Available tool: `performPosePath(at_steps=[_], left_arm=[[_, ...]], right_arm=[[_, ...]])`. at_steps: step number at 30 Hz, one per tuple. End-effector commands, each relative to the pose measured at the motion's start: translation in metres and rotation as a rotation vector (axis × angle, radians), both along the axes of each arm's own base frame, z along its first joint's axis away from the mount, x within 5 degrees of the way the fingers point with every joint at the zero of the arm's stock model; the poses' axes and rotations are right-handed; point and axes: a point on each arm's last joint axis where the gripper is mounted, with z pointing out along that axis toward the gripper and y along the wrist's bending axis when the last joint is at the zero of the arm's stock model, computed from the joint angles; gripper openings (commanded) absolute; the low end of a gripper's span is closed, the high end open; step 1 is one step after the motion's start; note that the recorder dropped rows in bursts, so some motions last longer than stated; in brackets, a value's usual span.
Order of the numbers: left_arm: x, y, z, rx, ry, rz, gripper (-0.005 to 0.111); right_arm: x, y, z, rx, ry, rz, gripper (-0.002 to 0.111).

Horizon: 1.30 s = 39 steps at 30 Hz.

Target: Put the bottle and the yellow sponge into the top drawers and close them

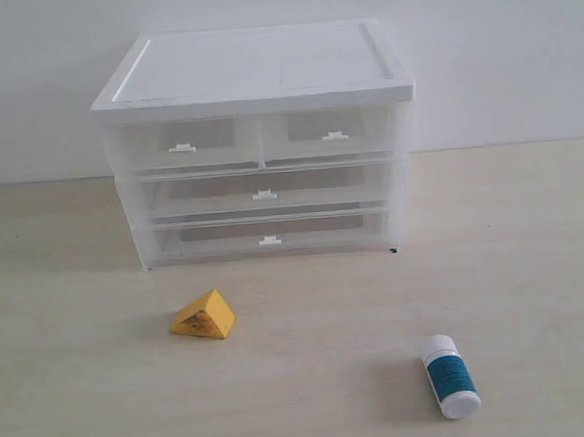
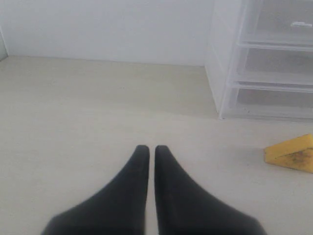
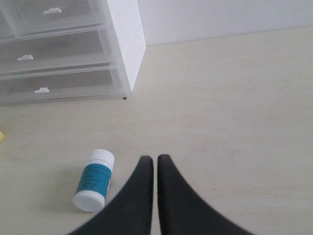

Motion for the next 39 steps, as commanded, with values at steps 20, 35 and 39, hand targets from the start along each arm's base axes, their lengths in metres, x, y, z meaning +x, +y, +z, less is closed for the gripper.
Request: performPosePath(at_steps=[20,35,39], left_arm=[[0.002,-0.009,0.009,-0.644,-0.115,0.013,0.004],[0.002,-0.004,0.023,-0.939,-0.276,0.046,0.004],[0.001,-0.005,0.033,-0.895,-0.295,0.024,0.004]], right_arm=[[0.000,0.000,0.000,0.002,-0.013,-0.007,0.000],[0.000,0.000,0.000,0.002,-0.013,-0.007,0.000],[0.000,0.000,0.000,0.002,-0.013,-0.007,0.000]])
